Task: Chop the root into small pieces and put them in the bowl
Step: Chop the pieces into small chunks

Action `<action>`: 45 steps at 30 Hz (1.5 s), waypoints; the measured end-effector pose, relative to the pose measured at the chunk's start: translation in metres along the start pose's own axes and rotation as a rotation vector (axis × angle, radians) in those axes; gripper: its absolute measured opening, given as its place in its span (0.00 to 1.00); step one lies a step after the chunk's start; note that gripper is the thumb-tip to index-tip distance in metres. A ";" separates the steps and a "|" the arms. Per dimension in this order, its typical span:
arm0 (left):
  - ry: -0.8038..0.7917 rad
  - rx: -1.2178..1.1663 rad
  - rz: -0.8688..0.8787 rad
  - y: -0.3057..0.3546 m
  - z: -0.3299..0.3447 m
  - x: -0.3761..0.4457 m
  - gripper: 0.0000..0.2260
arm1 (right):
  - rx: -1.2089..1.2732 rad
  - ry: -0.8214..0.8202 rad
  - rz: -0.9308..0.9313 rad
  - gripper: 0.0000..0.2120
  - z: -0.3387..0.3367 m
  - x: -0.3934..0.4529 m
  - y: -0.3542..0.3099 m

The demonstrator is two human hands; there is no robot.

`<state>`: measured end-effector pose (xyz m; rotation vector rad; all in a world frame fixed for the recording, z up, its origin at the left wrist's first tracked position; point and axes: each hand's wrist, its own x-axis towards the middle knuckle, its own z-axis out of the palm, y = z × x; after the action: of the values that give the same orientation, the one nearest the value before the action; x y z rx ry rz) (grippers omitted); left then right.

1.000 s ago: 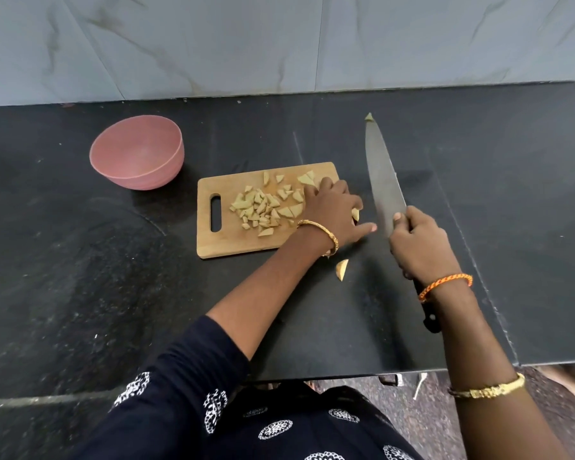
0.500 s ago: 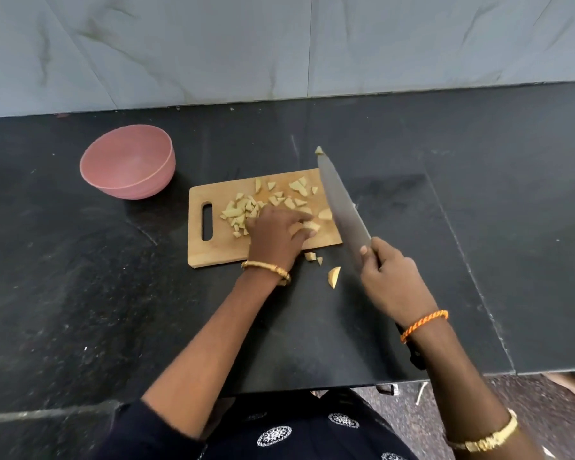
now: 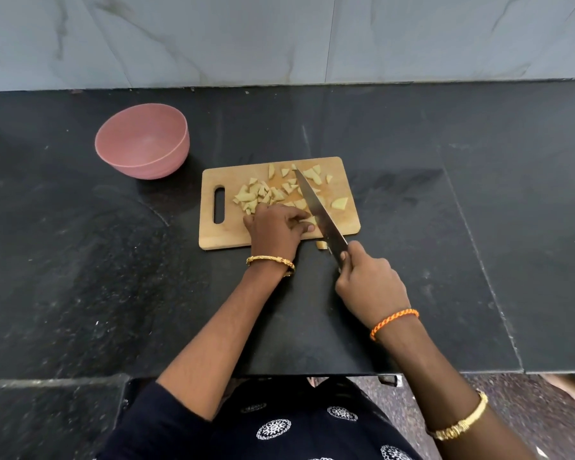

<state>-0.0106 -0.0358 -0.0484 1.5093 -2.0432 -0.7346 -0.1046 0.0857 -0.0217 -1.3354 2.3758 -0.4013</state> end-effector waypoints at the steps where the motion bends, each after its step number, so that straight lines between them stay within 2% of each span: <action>1: 0.007 -0.023 0.003 0.000 0.000 0.002 0.08 | -0.016 -0.003 -0.001 0.08 -0.001 0.002 -0.001; 7: 0.041 -0.098 -0.004 0.000 0.002 0.013 0.06 | -0.037 -0.108 -0.001 0.03 -0.007 0.018 -0.013; 13: 0.027 0.040 -0.026 0.000 0.002 0.012 0.07 | -0.104 -0.212 0.030 0.04 -0.018 0.006 -0.003; 19: -0.005 0.050 -0.011 -0.002 -0.002 0.015 0.07 | 0.021 -0.072 0.029 0.07 -0.031 0.017 -0.007; 22: 0.033 -0.030 -0.035 -0.003 -0.004 0.015 0.06 | 0.029 -0.082 0.009 0.09 -0.021 0.024 -0.017; 28: 0.046 -0.118 -0.061 -0.001 -0.006 0.015 0.15 | -0.004 -0.069 0.013 0.12 -0.008 0.026 -0.025; 36: 0.063 -0.141 -0.047 0.001 -0.006 0.014 0.16 | -0.082 -0.170 0.004 0.04 -0.005 0.021 -0.025; 40: 0.058 -0.139 -0.061 0.002 -0.008 0.015 0.17 | -0.091 -0.227 0.025 0.05 -0.017 0.012 -0.010; 45: 0.036 -0.133 -0.065 -0.001 -0.009 0.016 0.18 | -0.014 -0.127 0.011 0.08 -0.023 0.014 -0.008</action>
<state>-0.0081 -0.0524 -0.0416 1.5078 -1.8880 -0.8448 -0.1157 0.0710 -0.0008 -1.3136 2.2848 -0.2886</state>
